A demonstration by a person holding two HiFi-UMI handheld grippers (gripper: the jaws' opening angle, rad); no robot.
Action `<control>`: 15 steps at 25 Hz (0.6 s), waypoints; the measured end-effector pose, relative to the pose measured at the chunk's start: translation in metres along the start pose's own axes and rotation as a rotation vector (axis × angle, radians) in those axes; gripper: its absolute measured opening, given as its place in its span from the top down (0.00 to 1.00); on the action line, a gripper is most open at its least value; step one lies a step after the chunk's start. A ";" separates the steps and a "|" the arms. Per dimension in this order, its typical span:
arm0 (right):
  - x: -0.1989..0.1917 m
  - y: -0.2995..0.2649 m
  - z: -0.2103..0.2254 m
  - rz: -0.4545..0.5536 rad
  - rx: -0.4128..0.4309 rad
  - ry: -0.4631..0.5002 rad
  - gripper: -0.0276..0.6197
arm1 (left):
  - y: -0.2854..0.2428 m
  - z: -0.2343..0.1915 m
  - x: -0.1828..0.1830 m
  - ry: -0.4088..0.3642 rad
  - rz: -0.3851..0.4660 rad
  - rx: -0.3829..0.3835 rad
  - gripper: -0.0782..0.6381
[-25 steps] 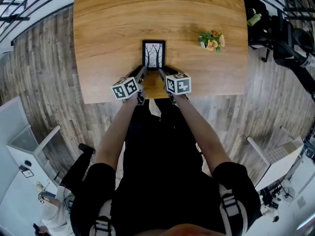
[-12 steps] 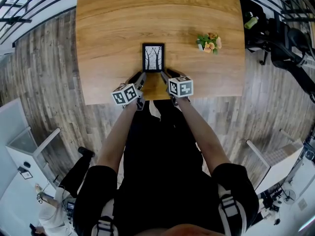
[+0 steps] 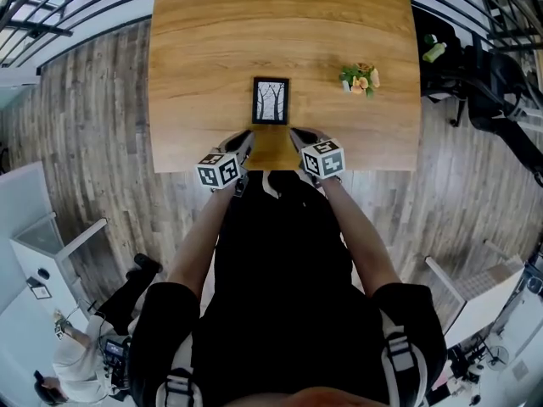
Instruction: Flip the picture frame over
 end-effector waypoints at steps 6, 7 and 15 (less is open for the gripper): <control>0.011 0.031 -0.009 0.069 0.033 0.102 0.94 | 0.012 0.022 0.013 -0.230 -0.040 -0.004 0.86; 0.013 0.035 -0.010 0.079 0.032 0.127 0.94 | 0.013 0.024 0.015 -0.254 -0.041 -0.002 0.86; 0.020 0.052 -0.019 0.112 0.024 0.294 0.95 | 0.029 0.035 0.031 -0.386 -0.028 0.008 0.86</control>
Point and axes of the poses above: the fingertips, and each gripper's own axes: y backward along the fingers, z to its right, x out of its top, the point moved 2 cm from there along y, backward along the fingers, and after that the axes turned 15 degrees about -y, right-handed, at the moved point
